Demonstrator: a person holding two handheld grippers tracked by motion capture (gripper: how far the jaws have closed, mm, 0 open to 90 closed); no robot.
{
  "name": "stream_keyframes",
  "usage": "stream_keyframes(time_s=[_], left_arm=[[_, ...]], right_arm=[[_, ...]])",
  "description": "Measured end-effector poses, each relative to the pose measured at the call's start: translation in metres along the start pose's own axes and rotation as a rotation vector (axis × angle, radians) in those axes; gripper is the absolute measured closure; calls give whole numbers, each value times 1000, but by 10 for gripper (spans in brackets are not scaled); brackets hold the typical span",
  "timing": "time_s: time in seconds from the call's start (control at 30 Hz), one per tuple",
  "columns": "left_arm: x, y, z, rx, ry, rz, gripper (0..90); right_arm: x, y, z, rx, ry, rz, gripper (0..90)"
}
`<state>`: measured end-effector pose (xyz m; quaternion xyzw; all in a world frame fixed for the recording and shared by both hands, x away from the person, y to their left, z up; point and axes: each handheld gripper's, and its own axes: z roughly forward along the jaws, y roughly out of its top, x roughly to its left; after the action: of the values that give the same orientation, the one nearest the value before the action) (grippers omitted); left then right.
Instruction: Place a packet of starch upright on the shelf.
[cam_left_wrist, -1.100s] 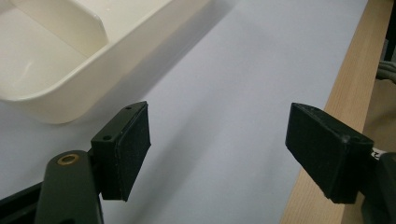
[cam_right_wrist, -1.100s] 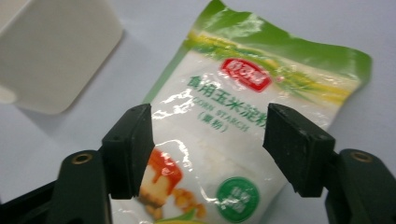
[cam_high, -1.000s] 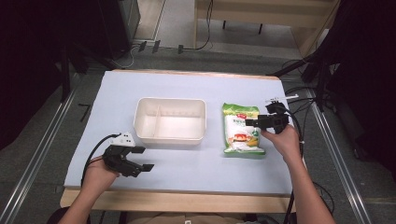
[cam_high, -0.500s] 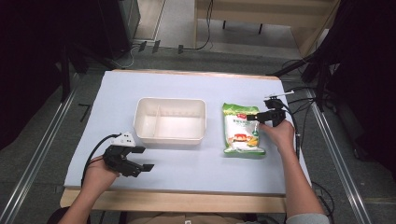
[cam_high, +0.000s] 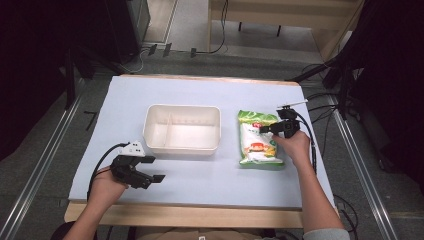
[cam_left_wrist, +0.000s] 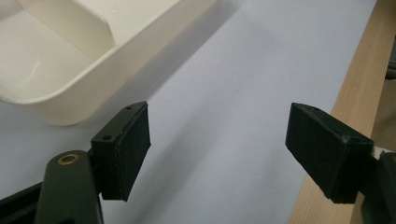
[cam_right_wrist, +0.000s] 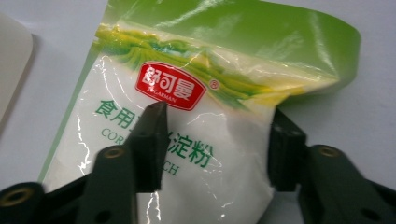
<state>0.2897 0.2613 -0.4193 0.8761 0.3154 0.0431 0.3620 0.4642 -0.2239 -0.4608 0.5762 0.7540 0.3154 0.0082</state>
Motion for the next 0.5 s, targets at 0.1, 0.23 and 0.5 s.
stream_keyframes(time_s=[0.1, 0.23, 0.5], left_arm=[[0, 1, 0, -4, 0, -7, 227], [-1, 1, -1, 1, 2, 5, 228], [2, -1, -3, 1, -3, 8, 227]], right_arm=[[-1, -4, -2, -2, -2, 4, 721], [-1, -5, -4, 8, -6, 16, 840], [-1, 1, -10, 22, 5, 36, 874]])
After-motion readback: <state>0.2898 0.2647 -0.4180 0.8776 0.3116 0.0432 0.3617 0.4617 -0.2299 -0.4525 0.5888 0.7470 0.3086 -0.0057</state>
